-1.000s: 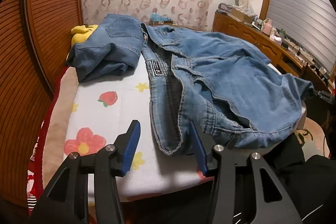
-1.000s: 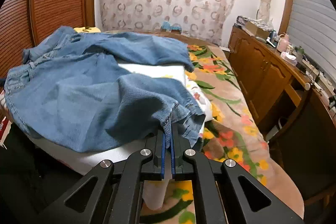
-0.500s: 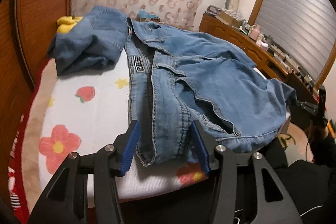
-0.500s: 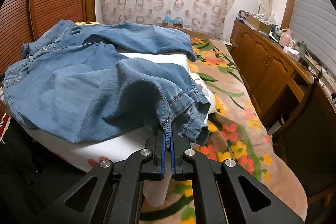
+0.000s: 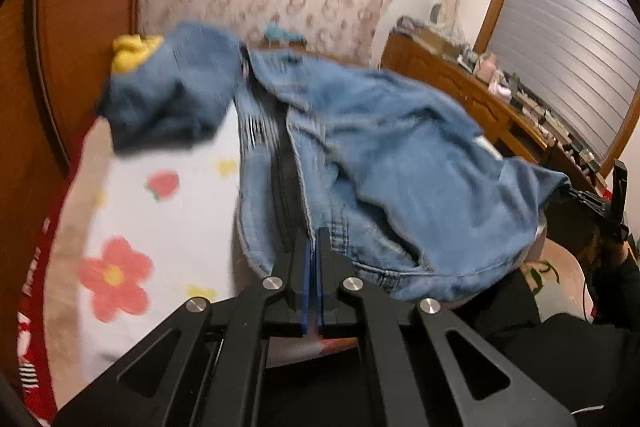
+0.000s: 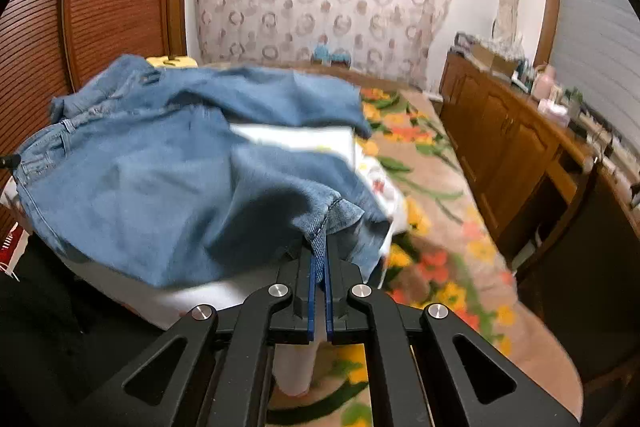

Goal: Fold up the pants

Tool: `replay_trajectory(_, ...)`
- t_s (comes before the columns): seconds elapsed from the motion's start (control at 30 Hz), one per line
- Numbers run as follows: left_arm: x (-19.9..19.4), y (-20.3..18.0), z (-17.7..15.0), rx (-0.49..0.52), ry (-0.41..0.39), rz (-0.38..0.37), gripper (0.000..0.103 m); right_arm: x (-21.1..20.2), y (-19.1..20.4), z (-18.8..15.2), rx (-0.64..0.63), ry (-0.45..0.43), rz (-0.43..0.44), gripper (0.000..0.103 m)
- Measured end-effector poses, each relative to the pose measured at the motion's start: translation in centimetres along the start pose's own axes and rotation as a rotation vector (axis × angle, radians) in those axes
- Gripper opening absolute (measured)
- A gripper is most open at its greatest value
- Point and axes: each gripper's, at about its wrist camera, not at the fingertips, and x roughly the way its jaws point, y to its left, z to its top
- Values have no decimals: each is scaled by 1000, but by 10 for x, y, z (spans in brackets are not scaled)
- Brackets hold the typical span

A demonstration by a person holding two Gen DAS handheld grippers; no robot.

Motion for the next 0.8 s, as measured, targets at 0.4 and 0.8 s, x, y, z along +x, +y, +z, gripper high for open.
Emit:
replay_trajectory(0.4,-105,-38,60,96,-291,67,2,-73,-13,51,-61,-187,-49,2)
replay_trajectory(0.8,-99,-36,84,129,-301,79,2,-96,-15,56,-93,-289,-68,2)
